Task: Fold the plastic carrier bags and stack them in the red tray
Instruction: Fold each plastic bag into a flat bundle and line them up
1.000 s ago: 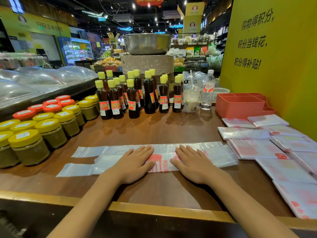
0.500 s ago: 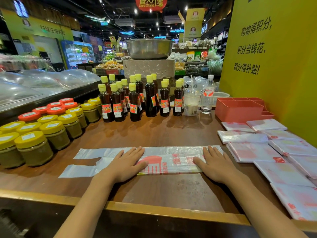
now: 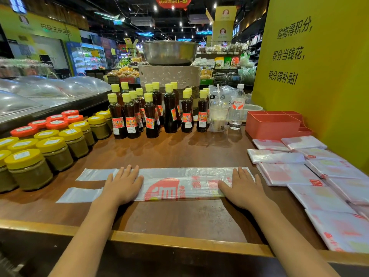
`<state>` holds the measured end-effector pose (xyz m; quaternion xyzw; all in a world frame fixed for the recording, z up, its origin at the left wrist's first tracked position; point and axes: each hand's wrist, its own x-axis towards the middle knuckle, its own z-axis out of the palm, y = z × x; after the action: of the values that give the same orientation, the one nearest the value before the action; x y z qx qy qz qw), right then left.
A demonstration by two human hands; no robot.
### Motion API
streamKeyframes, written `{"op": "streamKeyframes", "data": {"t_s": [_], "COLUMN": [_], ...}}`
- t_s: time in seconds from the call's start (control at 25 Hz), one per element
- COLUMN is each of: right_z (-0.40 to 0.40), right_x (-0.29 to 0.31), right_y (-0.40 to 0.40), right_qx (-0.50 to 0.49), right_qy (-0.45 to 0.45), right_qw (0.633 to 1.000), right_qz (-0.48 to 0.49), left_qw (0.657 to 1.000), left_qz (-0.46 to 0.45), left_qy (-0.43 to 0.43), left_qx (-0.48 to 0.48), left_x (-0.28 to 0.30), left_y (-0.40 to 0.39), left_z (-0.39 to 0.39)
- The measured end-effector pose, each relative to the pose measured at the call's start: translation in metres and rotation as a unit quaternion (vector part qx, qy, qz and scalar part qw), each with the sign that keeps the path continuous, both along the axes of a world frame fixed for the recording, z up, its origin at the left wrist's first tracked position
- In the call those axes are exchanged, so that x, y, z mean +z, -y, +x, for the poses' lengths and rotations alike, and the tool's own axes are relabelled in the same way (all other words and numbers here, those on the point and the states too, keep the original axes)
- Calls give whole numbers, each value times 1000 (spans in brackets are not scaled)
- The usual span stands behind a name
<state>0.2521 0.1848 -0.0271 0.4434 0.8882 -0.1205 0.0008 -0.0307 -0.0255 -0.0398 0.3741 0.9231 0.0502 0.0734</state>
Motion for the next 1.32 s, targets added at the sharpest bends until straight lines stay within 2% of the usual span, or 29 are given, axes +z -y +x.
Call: {"op": "streamKeyframes", "data": {"t_s": [0.12,0.24,0.32,0.4,0.48,0.64,0.96,1.16,1.32], "right_z": [-1,-5,-8,-11,-11,-9,-12,-11,-15], "right_x": [0,4,9,10,12,15,21,22,22], "right_y": [0,3,9,16,24,28,33,36,34], "right_qx": [16,100,173,225,249,268,247,263,244], "right_qy": [-39,-124,-204,-246,-213,-134,-132,-105,-108], "right_qw": [998,984,962,943,945,953,956,956,958], "right_qz": [40,80,61,27,-8,-35,90,76,109], "left_qw": [999,985,963,942,938,947,939,938,937], "left_qz": [35,120,190,208,161,101,160,148,147], "left_qy": [-29,-119,-130,-75,-35,-17,-49,-71,-75], "left_qx": [0,-37,-138,-252,-304,-303,-300,-307,-308], "left_x": [2,7,12,15,15,15,26,25,24], "left_y": [0,-4,-5,-7,-8,-8,-3,-5,-7], "left_z": [2,13,27,44,55,57,64,64,63]}}
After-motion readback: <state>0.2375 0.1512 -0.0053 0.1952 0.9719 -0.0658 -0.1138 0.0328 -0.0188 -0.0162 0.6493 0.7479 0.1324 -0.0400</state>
